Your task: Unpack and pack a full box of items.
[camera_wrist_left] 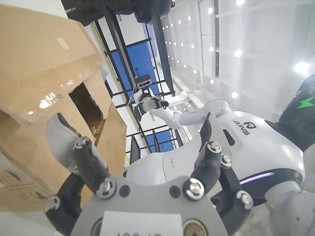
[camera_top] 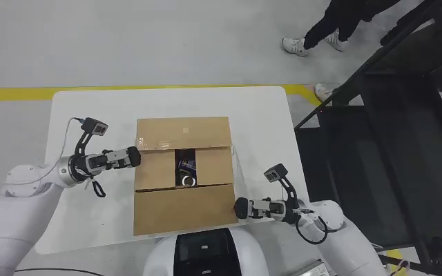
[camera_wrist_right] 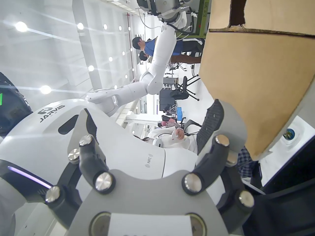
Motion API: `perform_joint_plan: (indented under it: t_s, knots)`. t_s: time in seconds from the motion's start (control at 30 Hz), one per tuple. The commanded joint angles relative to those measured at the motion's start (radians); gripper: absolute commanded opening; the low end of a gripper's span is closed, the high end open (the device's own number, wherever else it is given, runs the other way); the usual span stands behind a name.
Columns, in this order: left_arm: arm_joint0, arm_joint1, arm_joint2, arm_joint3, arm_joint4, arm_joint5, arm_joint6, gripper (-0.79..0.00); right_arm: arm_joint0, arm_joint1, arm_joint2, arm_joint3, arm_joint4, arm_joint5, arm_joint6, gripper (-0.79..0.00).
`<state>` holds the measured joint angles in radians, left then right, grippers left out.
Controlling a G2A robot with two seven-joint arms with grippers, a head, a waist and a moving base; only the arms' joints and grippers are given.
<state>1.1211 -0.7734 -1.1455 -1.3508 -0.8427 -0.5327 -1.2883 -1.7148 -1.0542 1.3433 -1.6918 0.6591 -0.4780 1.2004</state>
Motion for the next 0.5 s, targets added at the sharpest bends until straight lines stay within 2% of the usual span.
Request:
perform_joint_plan:
  t_s: [0.0, 0.23, 0.47]
  knots:
    - [0.000, -0.004, 0.010, 0.009, -0.022, 0.035, -0.034, 0.000, -0.001, 0.000, 0.000, 0.005, 0.020, -0.003, 0.006, 0.000]
    - [-0.038, -0.029, 0.064, 0.085, 0.019, 0.060, -0.059, 0.000, 0.006, -0.001, -0.007, 0.026, 0.058, -0.006, 0.011, 0.000]
    - [-0.089, -0.058, 0.086, 0.148, -0.043, 0.053, -0.052, 0.000, 0.004, 0.000, -0.003, 0.032, 0.082, -0.011, 0.010, 0.000]
